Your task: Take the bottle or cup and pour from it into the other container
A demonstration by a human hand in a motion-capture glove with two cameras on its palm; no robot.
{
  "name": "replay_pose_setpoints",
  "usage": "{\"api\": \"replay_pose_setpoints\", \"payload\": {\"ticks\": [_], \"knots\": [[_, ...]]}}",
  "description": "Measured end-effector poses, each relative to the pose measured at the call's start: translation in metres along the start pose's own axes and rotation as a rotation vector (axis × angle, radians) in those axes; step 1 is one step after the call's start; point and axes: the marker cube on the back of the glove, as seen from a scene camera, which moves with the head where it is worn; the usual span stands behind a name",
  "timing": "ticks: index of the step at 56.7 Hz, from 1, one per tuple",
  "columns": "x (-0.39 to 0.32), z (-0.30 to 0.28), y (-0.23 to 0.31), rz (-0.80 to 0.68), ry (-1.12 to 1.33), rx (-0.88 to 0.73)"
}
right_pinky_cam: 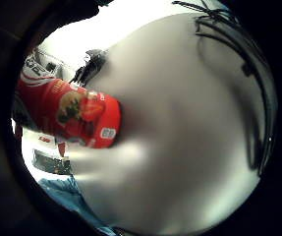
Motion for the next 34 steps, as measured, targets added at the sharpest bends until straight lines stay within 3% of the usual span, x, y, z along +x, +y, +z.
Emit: {"api": "replay_pose_setpoints", "payload": {"ticks": [24,34], "knots": [[-0.007,0.026,-0.012,-0.042,-0.125,0.172],[-0.016,0.040,-0.012,-0.054,-0.123,0.142]]}}
